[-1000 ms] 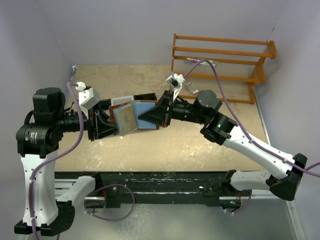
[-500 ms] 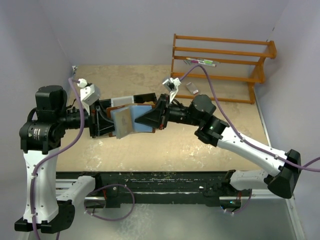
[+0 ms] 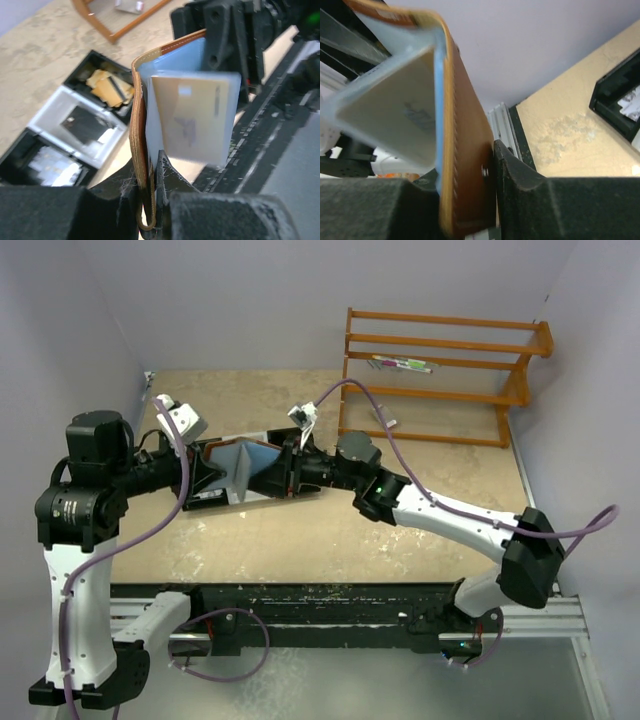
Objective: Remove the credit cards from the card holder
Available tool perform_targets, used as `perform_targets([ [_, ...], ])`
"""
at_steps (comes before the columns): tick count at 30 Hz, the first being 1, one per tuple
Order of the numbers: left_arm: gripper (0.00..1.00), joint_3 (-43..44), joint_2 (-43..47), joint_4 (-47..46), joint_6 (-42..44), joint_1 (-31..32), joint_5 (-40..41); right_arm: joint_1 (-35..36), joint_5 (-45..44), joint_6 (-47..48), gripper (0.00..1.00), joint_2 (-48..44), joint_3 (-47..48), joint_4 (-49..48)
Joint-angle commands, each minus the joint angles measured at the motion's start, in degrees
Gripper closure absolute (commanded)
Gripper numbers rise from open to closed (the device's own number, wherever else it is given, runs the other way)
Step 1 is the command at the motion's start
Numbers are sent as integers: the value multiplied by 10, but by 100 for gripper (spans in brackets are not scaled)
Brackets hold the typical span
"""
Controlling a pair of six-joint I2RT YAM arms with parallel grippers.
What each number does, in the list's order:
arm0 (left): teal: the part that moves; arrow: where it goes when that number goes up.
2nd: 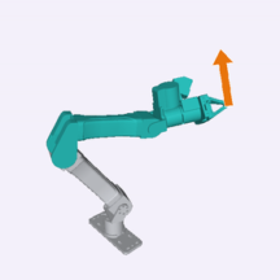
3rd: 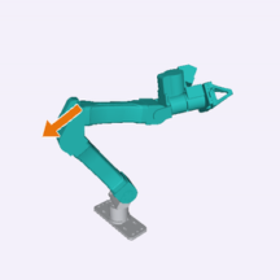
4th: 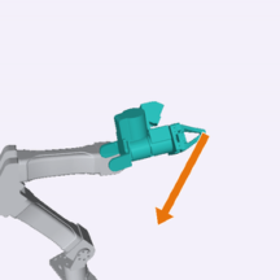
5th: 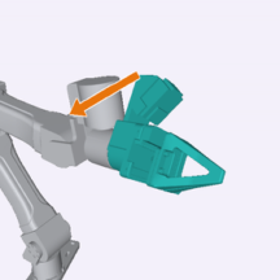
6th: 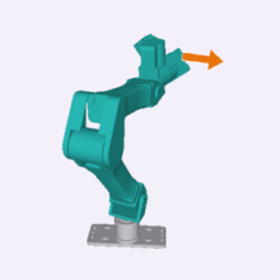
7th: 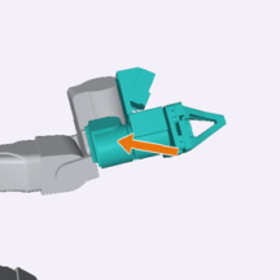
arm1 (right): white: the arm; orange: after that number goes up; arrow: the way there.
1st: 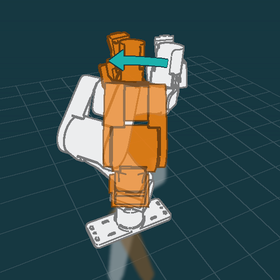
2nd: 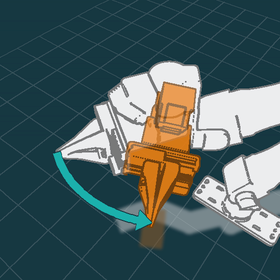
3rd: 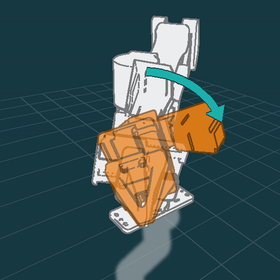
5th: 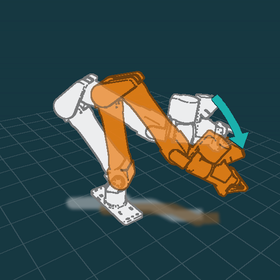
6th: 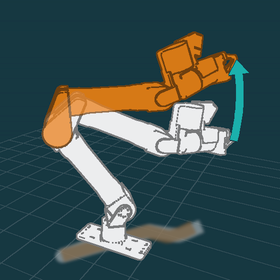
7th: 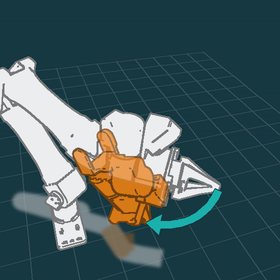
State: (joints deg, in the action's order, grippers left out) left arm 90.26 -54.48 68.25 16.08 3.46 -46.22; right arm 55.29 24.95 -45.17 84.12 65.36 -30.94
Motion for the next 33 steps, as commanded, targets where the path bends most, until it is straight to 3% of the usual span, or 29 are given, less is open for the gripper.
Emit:
perform_targets([
  [1,100,29,11,-37,55,1,113,3,-11,-1,71,-5,11,-7],
  [7,100,38,9,-21,59,2,109,-7,-20,1,68,-43,-44,-25],
  [14,100,43,4,-15,21,1,-4,-13,31,31,55,-109,-72,-62],
  [17,100,52,-1,4,15,1,-71,-14,35,52,56,-126,-62,-36],
  [22,100,69,-11,19,1,1,-153,-14,48,58,73,-143,-52,-35],
  [27,100,83,-16,18,-15,1,-207,-14,90,90,74,-175,-34,-17],
  [33,100,80,-16,5,-23,2,-206,-14,96,125,67,-193,4,23],
])
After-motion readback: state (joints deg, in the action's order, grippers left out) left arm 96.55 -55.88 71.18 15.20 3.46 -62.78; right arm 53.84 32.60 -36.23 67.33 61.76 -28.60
